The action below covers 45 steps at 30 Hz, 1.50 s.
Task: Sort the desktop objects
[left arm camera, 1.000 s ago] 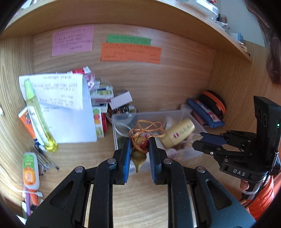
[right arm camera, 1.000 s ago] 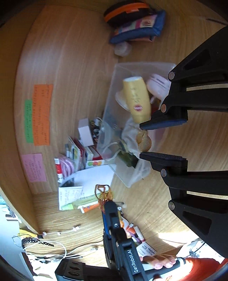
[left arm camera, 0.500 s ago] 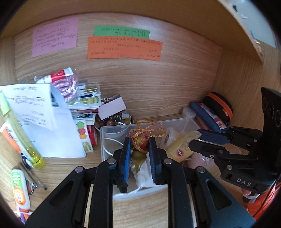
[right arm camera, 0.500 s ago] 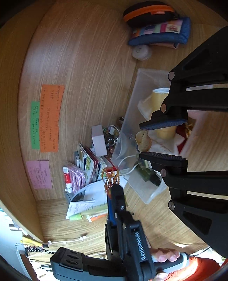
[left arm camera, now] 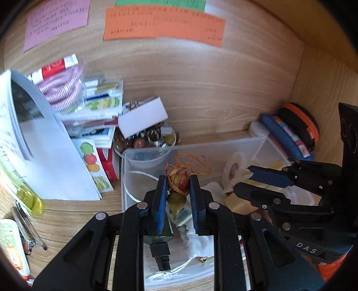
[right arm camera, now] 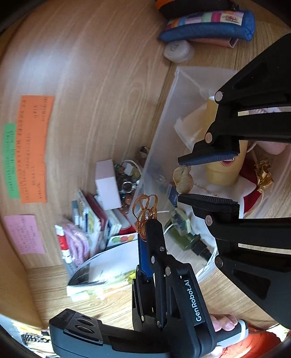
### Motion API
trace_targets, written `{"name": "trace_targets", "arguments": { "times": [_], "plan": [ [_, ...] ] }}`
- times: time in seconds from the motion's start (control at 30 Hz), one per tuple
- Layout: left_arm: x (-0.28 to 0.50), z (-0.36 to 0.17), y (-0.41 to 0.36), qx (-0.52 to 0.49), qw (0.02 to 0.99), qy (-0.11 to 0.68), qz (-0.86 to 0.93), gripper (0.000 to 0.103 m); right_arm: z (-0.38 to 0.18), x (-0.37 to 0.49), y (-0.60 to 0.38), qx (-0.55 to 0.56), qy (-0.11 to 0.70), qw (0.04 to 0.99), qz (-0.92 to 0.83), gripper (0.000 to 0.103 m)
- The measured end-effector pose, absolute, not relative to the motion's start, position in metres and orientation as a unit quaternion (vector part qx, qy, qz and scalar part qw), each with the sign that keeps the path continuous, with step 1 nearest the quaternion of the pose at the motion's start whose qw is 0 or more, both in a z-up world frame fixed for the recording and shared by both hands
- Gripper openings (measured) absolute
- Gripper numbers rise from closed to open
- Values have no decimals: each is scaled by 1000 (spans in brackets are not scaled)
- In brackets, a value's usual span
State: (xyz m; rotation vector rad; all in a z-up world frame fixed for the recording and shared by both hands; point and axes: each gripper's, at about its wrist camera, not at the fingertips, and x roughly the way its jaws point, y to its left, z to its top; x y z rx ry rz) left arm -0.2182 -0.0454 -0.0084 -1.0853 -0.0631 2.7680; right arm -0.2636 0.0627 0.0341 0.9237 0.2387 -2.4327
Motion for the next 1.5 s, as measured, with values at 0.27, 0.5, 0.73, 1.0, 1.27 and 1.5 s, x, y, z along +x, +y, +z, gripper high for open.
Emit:
{"name": "trace_targets", "arguments": {
  "times": [0.27,0.5,0.73,1.0,1.27,1.5],
  "plan": [
    [-225,-28,-38,-384,71,2,921,19,15,-275,65,362,84,260,-891,24],
    [-221,-30,-32,-378,64,21,923,19,14,-272,63,352,95,258,-895,24],
    [-217,-24,-30,-372,75,21,925,31,19,-268,64,347,103,265,-894,29],
    [-207,-14,-25,-355,88,28,930,50,40,-253,70,315,122,253,-907,49],
    [-187,3,-12,-327,88,52,939,61,50,-231,78,302,141,225,-915,56],
    [-157,13,-8,-305,72,68,947,71,58,-209,92,292,143,203,-924,68]
  ]
}}
